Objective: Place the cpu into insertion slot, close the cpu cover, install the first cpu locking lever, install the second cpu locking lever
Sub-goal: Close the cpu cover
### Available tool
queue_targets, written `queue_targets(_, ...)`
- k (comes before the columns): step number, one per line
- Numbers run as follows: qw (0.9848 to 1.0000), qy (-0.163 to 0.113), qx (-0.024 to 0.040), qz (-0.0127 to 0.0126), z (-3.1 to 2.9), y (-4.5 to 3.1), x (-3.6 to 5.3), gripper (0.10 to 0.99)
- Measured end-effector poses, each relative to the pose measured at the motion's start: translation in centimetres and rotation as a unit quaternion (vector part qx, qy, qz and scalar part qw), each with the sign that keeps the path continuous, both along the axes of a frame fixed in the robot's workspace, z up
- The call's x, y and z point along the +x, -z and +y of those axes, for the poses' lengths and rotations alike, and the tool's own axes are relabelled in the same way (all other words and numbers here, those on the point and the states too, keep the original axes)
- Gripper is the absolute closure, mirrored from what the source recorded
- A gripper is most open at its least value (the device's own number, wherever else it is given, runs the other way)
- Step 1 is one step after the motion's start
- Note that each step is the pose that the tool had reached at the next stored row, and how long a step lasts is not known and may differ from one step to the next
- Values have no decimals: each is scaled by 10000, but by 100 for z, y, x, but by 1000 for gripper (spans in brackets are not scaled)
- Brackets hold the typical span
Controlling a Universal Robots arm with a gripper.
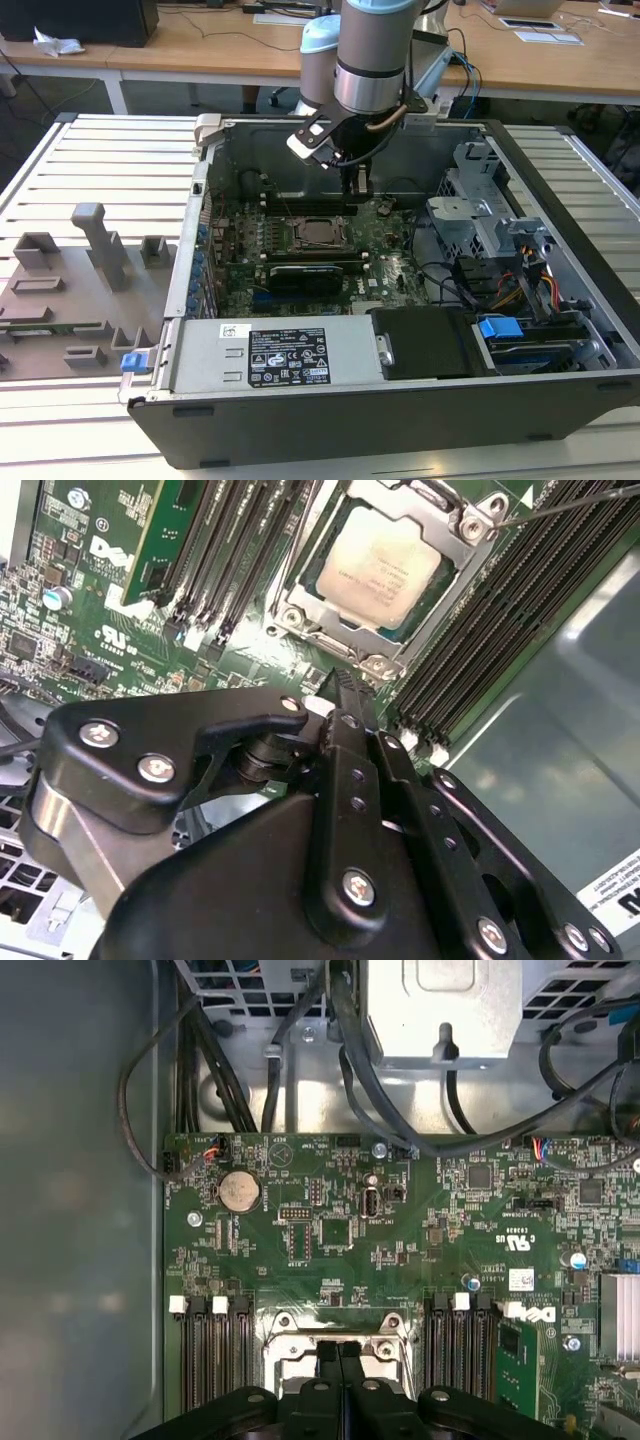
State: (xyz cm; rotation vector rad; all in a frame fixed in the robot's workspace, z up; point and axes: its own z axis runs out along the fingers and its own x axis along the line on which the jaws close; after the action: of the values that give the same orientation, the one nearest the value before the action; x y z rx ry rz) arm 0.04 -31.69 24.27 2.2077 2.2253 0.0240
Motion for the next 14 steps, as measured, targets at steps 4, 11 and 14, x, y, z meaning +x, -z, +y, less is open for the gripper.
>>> queue_targets(4, 10000, 0, 1, 0, 0, 3, -47, 980)
queue_targets(11, 10000, 0, 1, 0, 0, 12, -173, 980)
queue_targets(14, 10000, 1, 1, 0, 0, 15, -221, 980)
